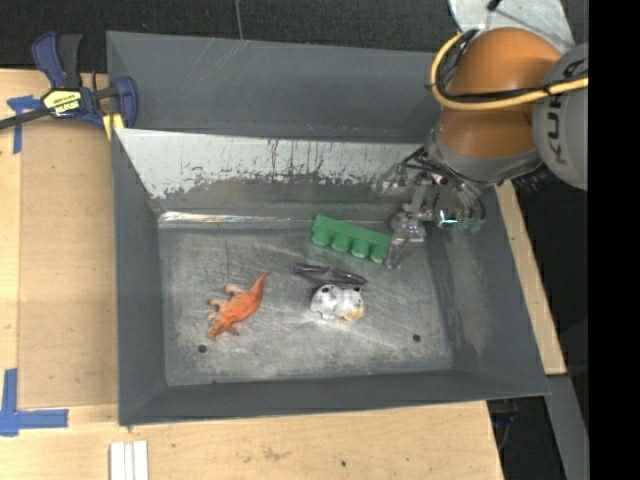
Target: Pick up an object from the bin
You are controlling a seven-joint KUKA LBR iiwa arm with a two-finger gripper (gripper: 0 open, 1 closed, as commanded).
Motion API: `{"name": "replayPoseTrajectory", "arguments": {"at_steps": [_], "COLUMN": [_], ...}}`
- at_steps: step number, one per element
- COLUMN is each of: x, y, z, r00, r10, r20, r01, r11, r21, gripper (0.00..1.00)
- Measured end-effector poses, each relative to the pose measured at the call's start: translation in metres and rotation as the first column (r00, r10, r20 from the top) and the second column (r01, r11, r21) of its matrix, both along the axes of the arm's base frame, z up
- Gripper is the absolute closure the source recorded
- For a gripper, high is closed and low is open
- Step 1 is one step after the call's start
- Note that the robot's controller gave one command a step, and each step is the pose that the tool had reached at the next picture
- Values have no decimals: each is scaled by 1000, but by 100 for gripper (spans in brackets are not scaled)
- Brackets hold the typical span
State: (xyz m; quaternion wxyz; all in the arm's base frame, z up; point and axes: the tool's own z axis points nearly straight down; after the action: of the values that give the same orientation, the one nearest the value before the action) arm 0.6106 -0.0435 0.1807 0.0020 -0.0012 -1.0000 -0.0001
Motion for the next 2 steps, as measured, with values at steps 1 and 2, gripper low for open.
{"name": "replayPoseTrajectory", "arguments": {"at_steps": [1,2], "x": [2,-7], "y": [0,-12], "z": [5,-50], "r00": [1000,1000], "r10": [1,-5], "r20": [8,14], "r01": [-1,5], "r11": [1000,1000], "r21": [-1,-1], "gripper": [0,0]}}
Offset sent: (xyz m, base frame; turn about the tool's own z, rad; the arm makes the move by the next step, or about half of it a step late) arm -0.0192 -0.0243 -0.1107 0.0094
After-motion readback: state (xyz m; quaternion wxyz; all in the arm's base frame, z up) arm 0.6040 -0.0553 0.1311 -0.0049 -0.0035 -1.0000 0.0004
